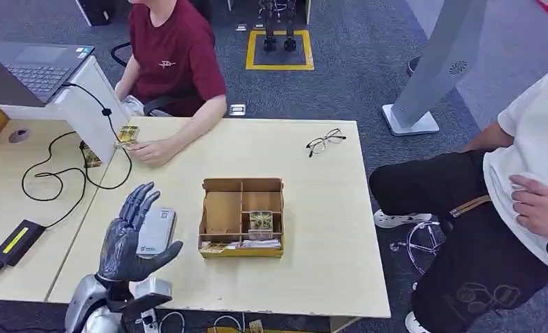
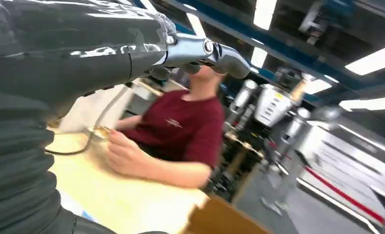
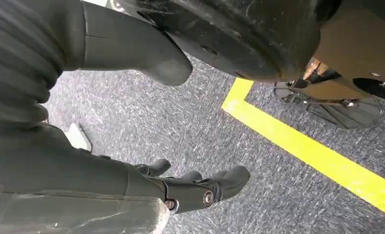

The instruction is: Pass the card to the sensor for recognition and then transmit it.

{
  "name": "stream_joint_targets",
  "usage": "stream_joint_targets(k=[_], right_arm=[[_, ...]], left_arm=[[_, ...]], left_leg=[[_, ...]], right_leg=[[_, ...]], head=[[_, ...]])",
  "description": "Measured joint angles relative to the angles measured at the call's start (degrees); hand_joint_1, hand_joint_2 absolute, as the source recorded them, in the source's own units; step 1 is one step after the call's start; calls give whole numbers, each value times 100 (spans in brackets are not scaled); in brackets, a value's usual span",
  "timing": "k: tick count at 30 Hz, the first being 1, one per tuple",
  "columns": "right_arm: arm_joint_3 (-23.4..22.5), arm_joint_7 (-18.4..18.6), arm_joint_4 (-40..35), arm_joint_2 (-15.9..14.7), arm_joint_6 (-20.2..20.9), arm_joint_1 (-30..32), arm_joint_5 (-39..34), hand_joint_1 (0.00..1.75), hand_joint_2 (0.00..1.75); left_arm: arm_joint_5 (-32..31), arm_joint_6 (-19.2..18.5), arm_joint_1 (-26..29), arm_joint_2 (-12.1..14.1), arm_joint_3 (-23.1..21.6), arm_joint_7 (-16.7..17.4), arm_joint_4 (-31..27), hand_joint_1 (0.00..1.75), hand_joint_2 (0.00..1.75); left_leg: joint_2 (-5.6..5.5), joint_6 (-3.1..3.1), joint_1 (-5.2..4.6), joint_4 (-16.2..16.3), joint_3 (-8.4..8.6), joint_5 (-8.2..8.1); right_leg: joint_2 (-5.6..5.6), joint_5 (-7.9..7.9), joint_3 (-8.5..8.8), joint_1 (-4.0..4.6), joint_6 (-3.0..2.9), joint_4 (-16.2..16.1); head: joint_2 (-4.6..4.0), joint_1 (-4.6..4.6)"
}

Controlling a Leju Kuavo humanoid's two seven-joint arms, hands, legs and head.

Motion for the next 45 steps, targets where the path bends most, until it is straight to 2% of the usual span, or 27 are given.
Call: stream_joint_targets(k=[2, 5, 10, 13, 17, 19, 24, 30, 34, 45], right_arm=[[-33, -13, 0, 0, -17, 4, -11, 0, 175], [-63, -31, 0, 0, -20, 3, -4, 0, 175], [-81, -35, 0, 0, -15, -1, 4, 0, 175], [-81, -11, 0, 0, -11, -1, 26, 0, 175], [-81, 55, 0, 2, 2, -8, 33, 0, 175], [-81, 79, -2, 2, 0, -16, 35, 0, 175], [-79, 98, -2, 4, -13, -32, 35, 0, 175], [-83, 98, -4, 11, -59, -38, 59, 0, 175], [-85, 96, -4, 15, -85, -35, 103, 0, 175], [-140, 96, -4, 20, -101, -33, 103, 0, 175]], left_arm=[[-527, 66, 215, 107, -216, 81, -242, 0, 175], [-1474, 357, 439, 243, -562, 326, -380, 0, 175], [-2328, 798, 536, 441, -968, 748, -384, 0, 175], [-2695, 934, 522, 529, -1178, 1041, -292, 0, 175], [-3446, 1287, 412, 533, -1391, 1634, 140, 0, 175], [-3547, 1353, 325, 520, -1427, 1795, 357, 0, 175], [-3616, 1401, 176, 500, -1468, 1914, 652, 0, 175], [-3780, 1384, -106, 308, -1431, 2499, 1017, 0, 175], [-3610, 1349, -265, 119, -1284, 2518, 1300, 0, 175], [-3497, 1322, -354, -83, -1116, 2516, 1548, 0, 175]], left_leg=[[-1, 0, 0, 0, 0, 0], [-1, 0, 0, 0, 1, 0], [-2, 0, 0, 0, 1, 1], [-2, 0, 0, 0, 2, 1], [-2, 0, 0, 0, 2, 1], [-2, 0, 0, 0, 2, 1], [-2, 0, 0, 0, 3, 1], [-5, 0, 0, 1, 2, 1], [-4, 0, 0, 1, 3, 1], [-4, 0, 0, 1, 2, 1]], right_leg=[[-2, 0, 1, 0, 0, 0], [-2, 0, 1, 0, 0, 0], [-3, 1, 2, 0, 0, 0], [-3, 1, 3, 0, 0, 0], [-3, 2, 4, 0, 1, 0], [-3, 2, 3, 0, 0, 0], [-1, 2, 3, 0, 0, 1], [-5, 3, 5, 0, 1, 0], [-4, 4, 5, 0, 1, 0], [-4, 3, 4, 0, 1, 0]], head=[[0, 2], [0, 2], [0, 0], [0, 0], [0, 2], [0, 0], [0, 2], [0, 2], [0, 0], [0, 0]])
